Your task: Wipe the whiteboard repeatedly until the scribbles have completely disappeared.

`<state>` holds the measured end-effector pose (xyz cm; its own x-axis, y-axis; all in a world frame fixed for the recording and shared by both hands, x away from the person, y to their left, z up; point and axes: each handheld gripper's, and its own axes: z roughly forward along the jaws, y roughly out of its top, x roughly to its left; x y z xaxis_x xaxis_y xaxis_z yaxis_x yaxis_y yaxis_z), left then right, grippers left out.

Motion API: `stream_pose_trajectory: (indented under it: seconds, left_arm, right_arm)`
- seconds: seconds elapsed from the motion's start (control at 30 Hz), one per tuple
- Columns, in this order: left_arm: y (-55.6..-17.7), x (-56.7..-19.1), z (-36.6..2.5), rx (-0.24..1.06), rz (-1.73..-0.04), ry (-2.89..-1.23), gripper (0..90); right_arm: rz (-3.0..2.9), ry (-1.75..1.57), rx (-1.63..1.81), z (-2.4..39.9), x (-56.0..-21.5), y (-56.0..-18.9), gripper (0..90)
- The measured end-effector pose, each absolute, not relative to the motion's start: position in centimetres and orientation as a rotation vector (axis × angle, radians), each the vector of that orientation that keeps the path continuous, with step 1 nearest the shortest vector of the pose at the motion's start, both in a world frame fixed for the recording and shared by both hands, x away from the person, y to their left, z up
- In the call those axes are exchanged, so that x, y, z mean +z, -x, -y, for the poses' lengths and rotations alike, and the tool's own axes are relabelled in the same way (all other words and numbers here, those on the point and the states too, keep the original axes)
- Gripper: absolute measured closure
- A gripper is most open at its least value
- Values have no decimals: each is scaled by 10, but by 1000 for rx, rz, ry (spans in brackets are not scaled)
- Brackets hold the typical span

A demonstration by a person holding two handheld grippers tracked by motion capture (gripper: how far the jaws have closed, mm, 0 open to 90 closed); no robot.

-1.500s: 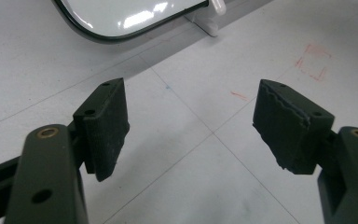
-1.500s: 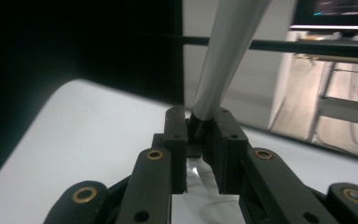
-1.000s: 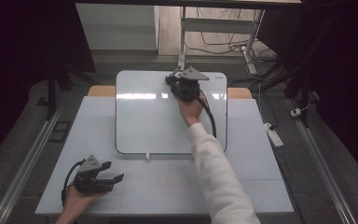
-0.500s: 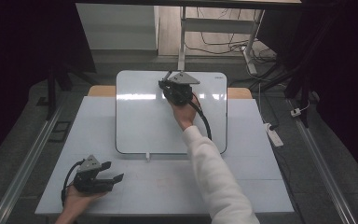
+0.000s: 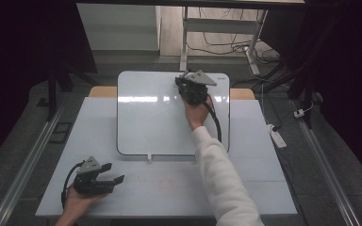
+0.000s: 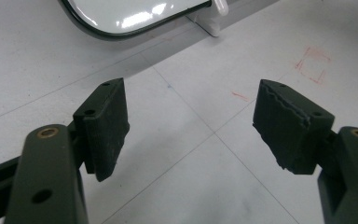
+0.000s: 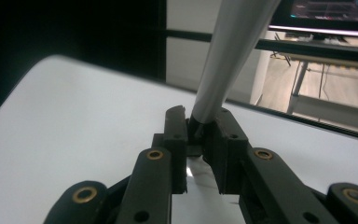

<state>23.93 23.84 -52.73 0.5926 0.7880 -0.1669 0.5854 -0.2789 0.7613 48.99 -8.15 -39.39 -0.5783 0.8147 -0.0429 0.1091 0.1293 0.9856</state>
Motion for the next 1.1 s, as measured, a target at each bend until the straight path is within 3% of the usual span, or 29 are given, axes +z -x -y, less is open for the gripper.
stream_pose_trajectory:
  seconds: [0.2, 0.5, 0.7, 0.9, 1.1]
  left_arm:
    - [-241, -528, -236, 303, -1090, -1990, 274]
    - [-240, -528, -238, 302, -1094, -1986, 274]
    - [-241, -528, -237, 303, -1095, -1990, 274]
    - [-239, -528, -239, 304, -1097, -1985, 274]
    - [-240, -528, -239, 300, -1094, -1986, 274]
  right_arm:
    - [-1913, -756, 1504, 55, -406, -477, 770]
    - [-1757, -876, 1484, 97, -390, -495, 770]
    - [-1890, -733, 1487, 72, -399, -488, 770]
    - [-1751, -881, 1522, 93, -389, -499, 770]
    - [-1848, -762, 1481, 76, -396, -490, 771]
